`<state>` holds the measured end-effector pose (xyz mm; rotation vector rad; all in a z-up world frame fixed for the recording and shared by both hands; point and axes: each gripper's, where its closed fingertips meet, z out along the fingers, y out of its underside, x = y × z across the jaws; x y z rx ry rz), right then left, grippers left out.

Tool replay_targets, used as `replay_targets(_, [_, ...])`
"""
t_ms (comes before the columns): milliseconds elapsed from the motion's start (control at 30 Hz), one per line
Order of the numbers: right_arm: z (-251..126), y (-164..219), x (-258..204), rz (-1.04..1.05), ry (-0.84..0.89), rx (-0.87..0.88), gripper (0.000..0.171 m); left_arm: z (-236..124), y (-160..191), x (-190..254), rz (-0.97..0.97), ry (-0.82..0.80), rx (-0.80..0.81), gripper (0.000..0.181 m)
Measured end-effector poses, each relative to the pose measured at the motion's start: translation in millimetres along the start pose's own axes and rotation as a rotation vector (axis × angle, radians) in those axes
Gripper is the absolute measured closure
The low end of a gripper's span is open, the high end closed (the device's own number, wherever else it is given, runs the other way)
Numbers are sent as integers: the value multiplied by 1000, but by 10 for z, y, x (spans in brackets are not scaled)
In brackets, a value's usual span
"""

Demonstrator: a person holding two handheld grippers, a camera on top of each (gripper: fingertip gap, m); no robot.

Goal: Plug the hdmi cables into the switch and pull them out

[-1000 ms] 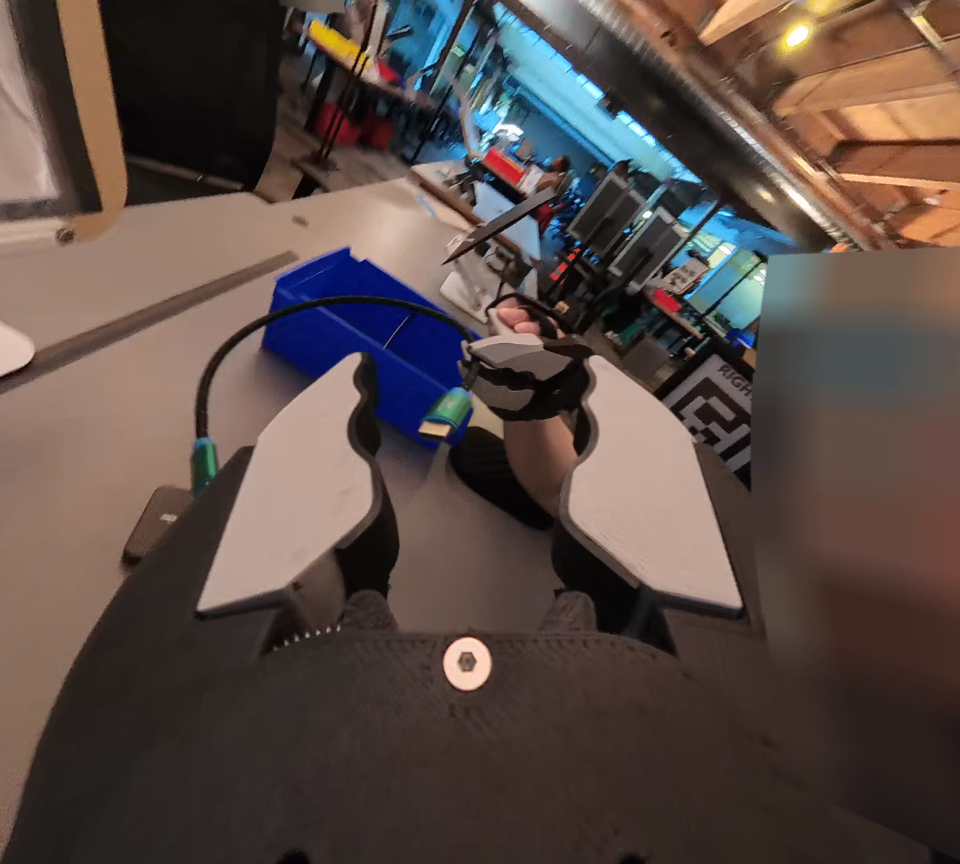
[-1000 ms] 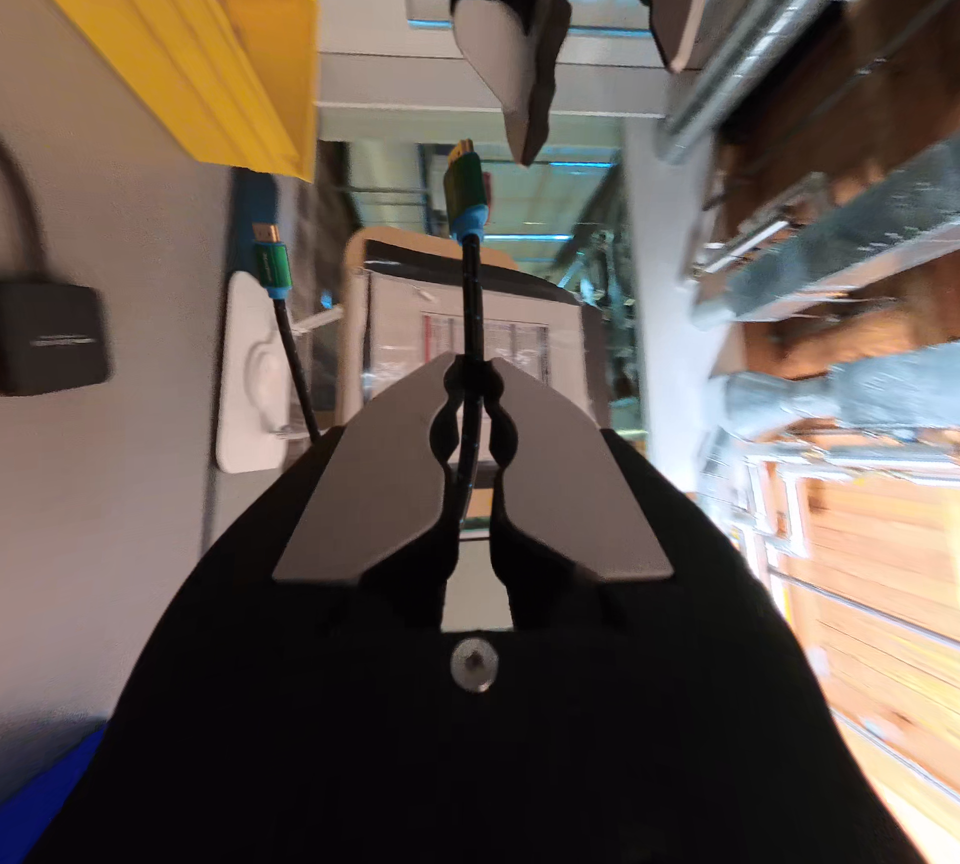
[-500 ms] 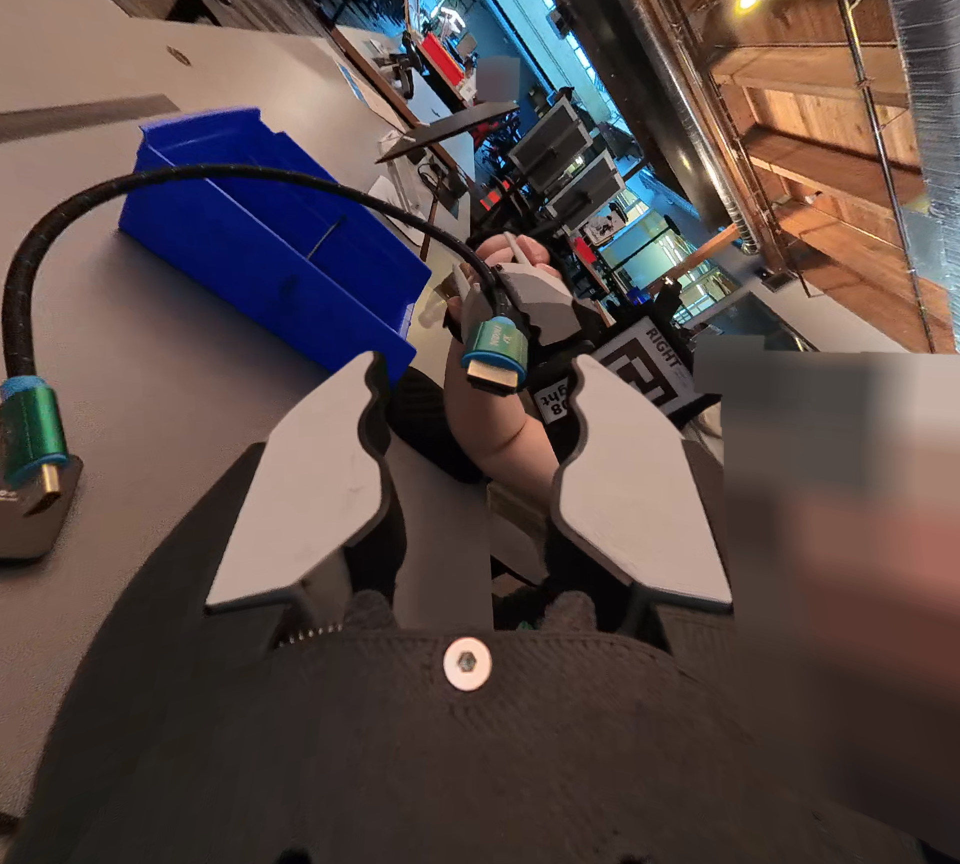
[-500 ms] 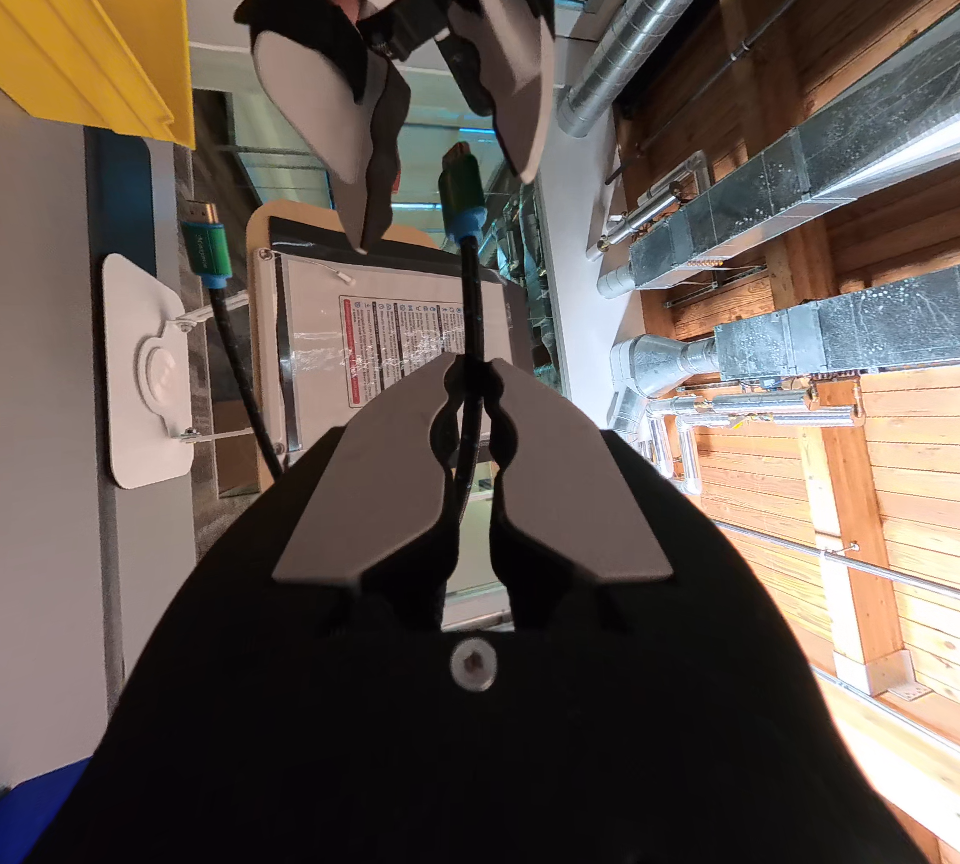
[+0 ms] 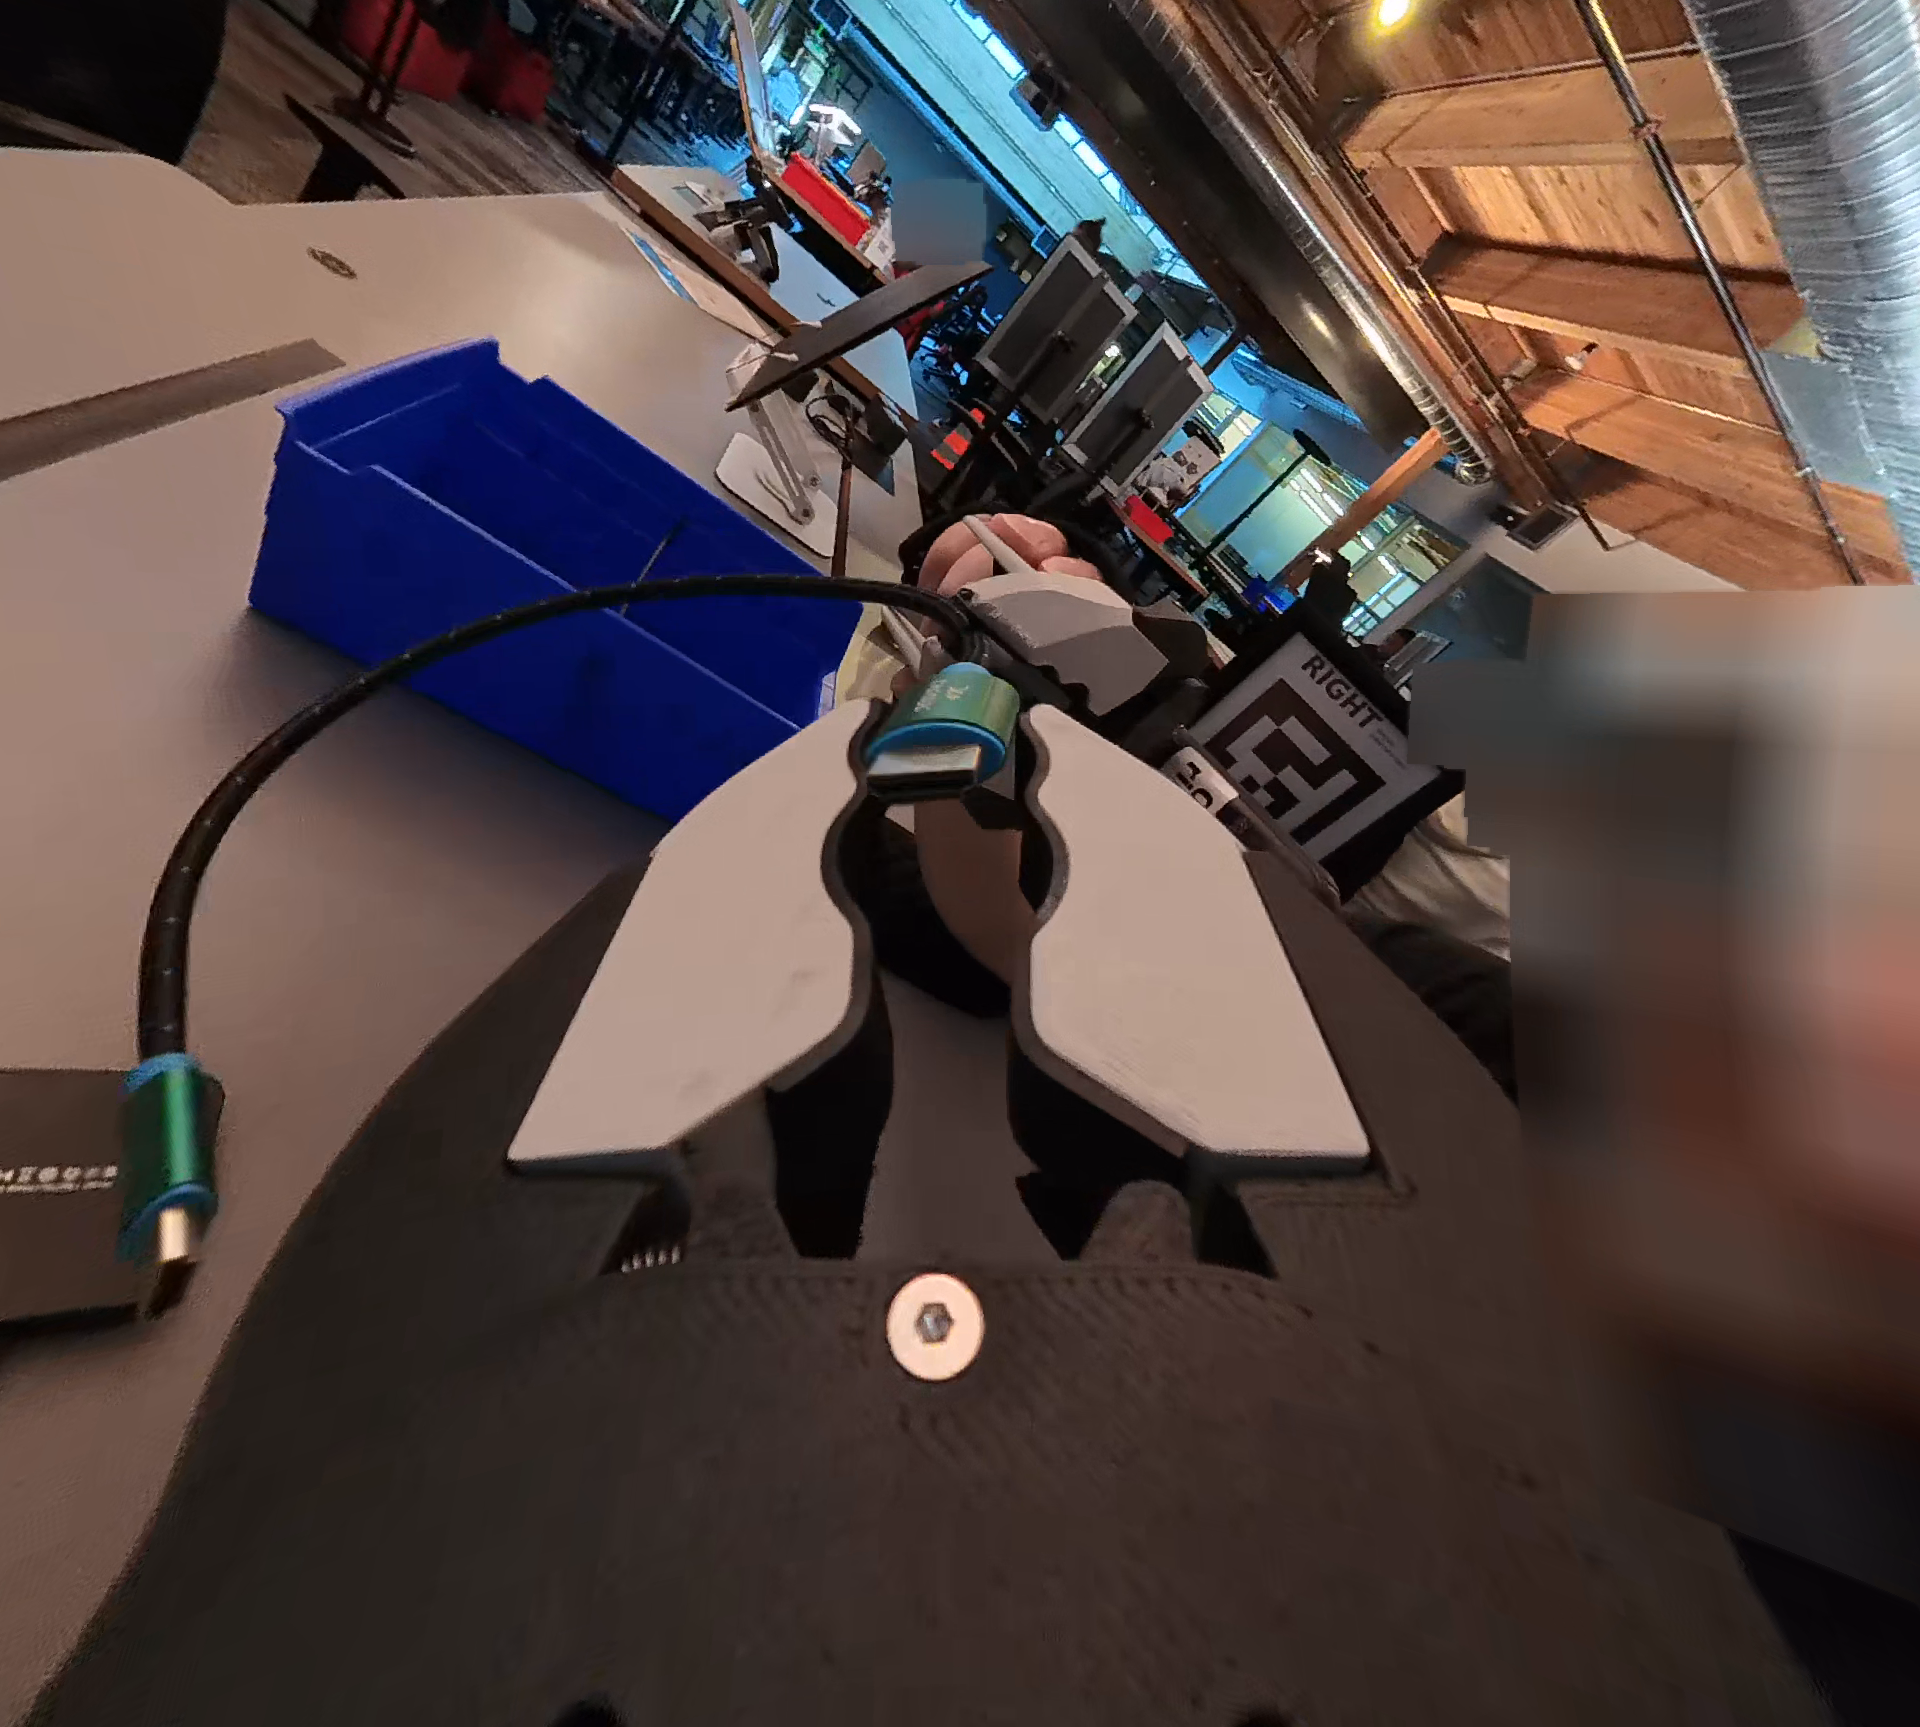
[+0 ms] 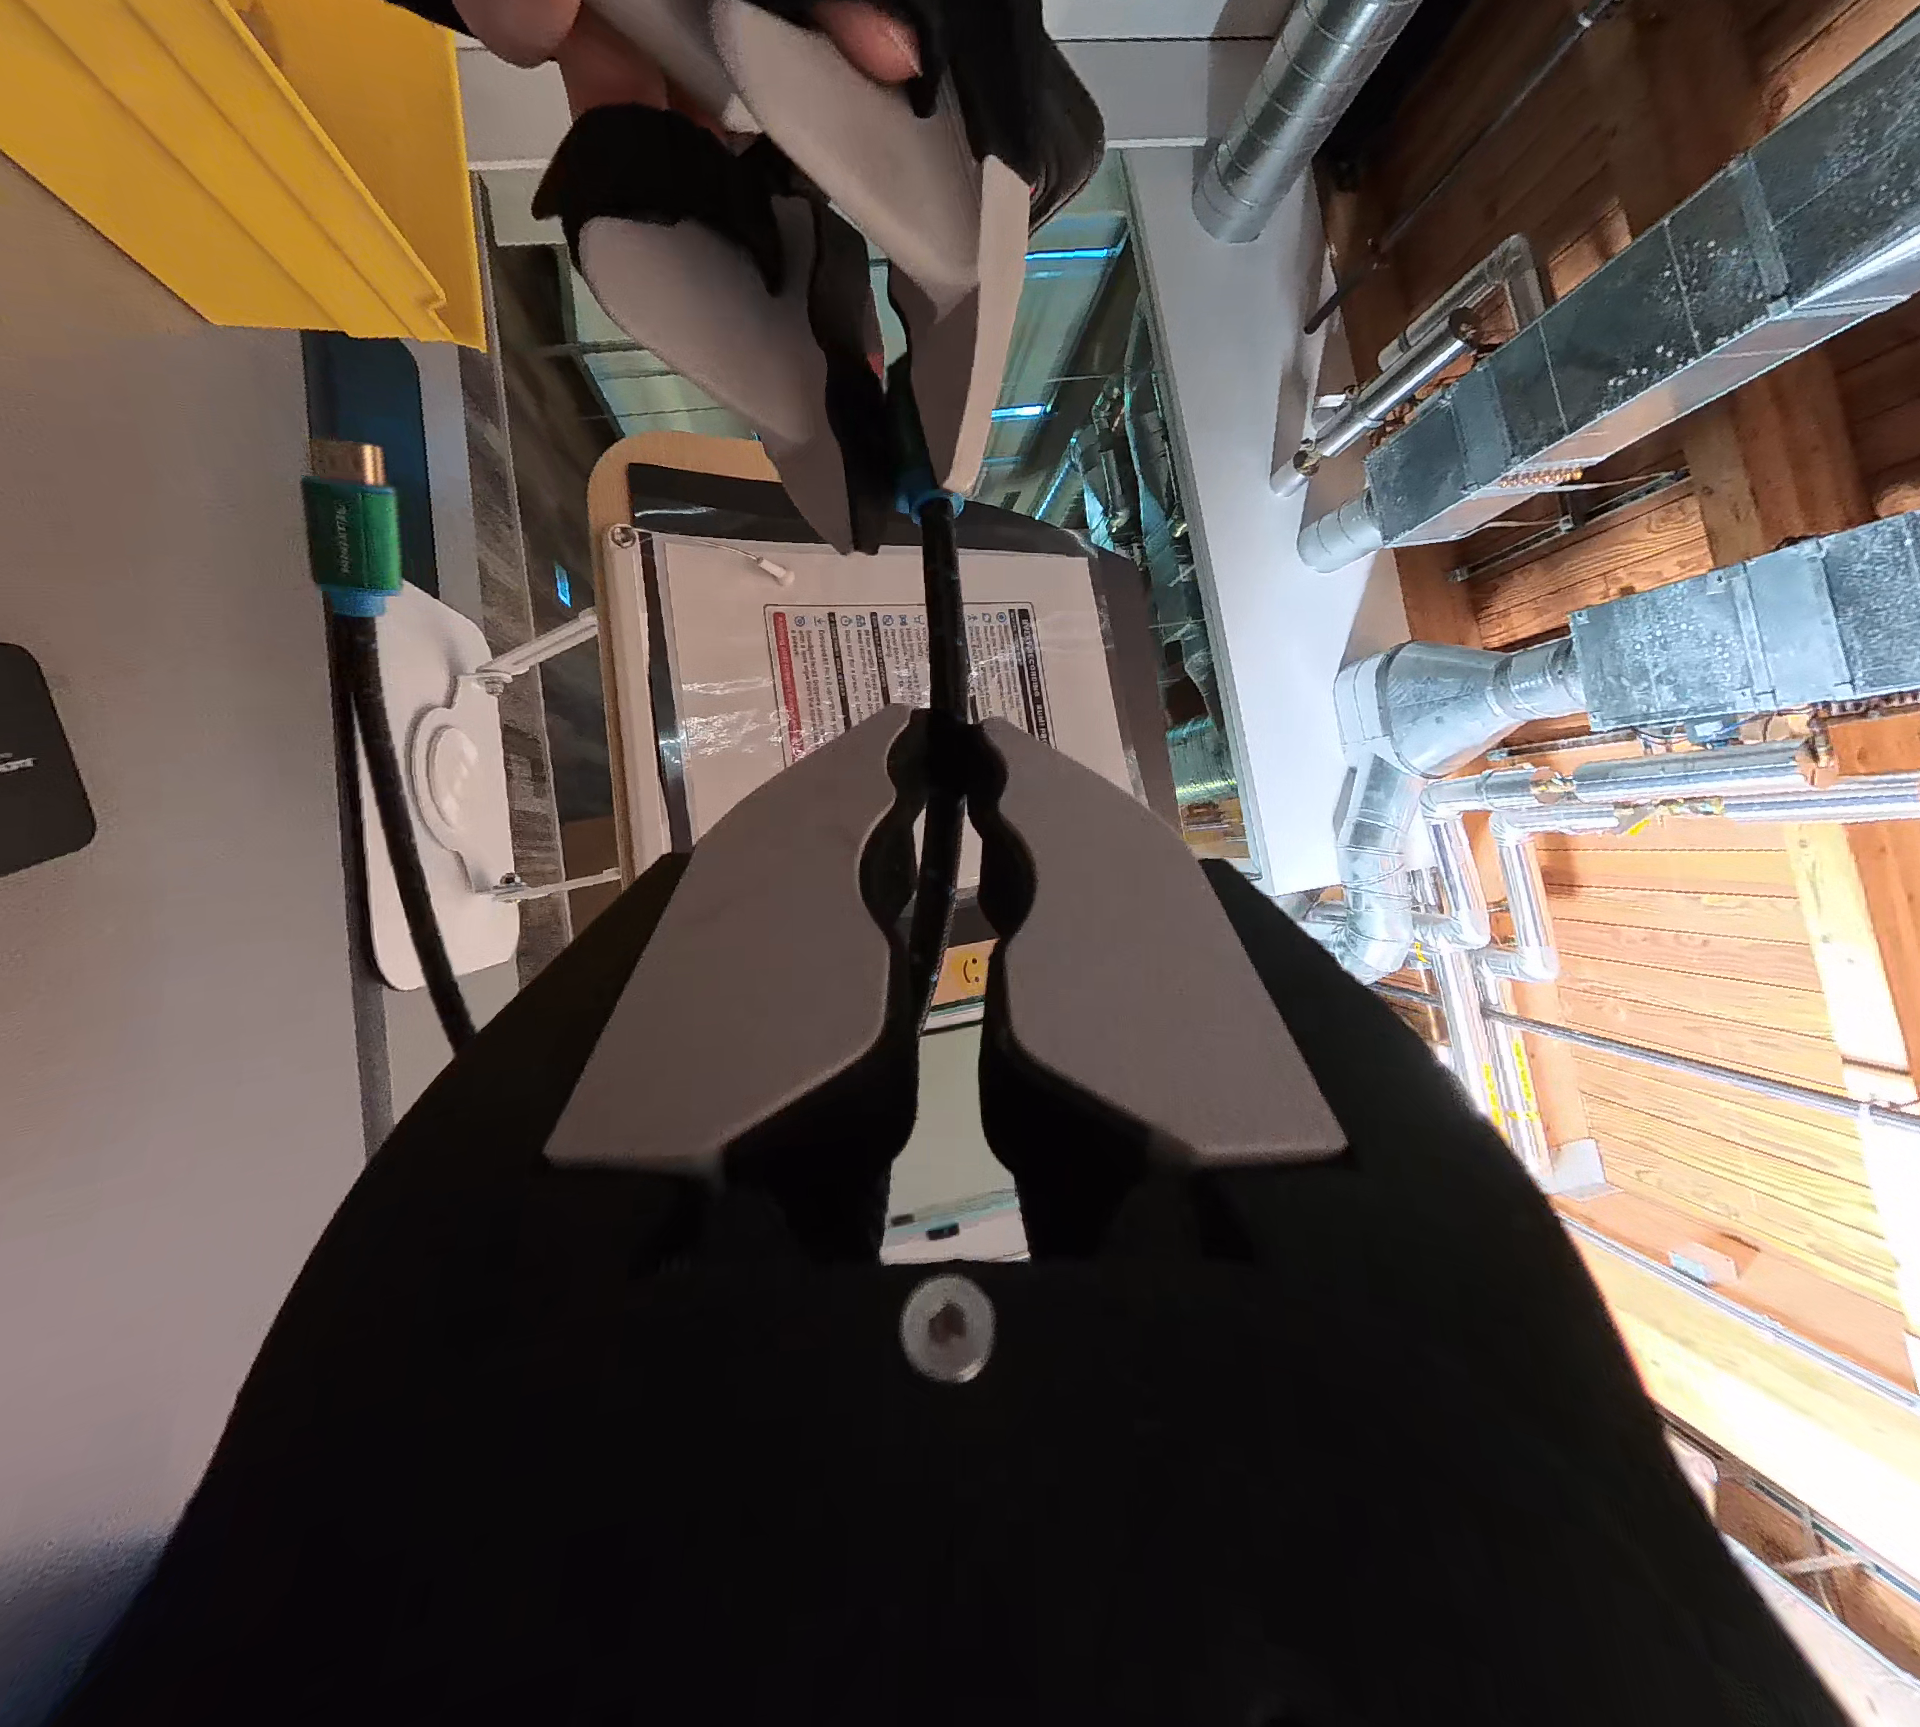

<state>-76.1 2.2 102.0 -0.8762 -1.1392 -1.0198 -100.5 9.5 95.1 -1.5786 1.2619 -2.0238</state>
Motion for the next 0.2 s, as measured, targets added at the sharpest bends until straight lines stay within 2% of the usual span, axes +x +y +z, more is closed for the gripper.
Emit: replay_targets(200, [-16, 0, 30, 14, 1, 3, 164, -32, -43, 29, 25, 11, 21, 160])
